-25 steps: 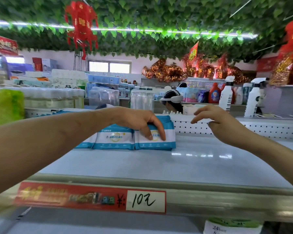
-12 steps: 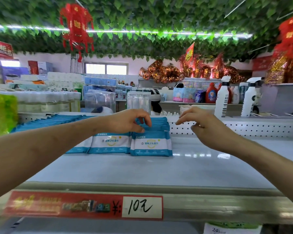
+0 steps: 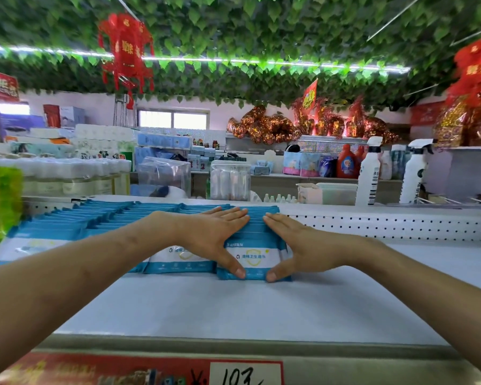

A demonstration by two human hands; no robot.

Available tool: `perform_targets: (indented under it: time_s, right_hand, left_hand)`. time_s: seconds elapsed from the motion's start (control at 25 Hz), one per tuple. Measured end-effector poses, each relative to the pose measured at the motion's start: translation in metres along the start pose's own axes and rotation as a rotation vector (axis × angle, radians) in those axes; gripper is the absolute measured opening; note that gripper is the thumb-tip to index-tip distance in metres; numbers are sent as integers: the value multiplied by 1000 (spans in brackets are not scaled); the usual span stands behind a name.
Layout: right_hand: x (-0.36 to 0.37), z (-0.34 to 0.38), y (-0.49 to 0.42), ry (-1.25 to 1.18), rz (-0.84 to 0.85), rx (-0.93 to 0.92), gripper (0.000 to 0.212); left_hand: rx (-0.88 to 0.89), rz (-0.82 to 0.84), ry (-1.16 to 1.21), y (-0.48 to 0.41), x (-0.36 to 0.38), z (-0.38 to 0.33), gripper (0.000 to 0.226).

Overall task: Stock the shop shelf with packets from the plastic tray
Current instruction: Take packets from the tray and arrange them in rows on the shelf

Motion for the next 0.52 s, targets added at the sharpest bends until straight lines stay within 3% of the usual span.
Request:
perform_targets:
  time_s: [0.28, 0.52]
  right_hand:
    - [-2, -16, -38, 15, 4, 40, 124]
    - [14, -21, -41, -171, -88, 89, 128]
  left_hand:
    - [-34, -77, -21, -28, -8, 5, 118]
    - [-30, -186, 18, -31, 1, 4, 118]
Point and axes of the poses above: each hand's wrist, its own y-axis away from the middle knuckle, its own x-axis out of the palm, z = x × y, the point moved 5 cm from there along -y, towards the middle knuckle, and after that the axes turned 14 degrees about y, right-handed, at the moved point
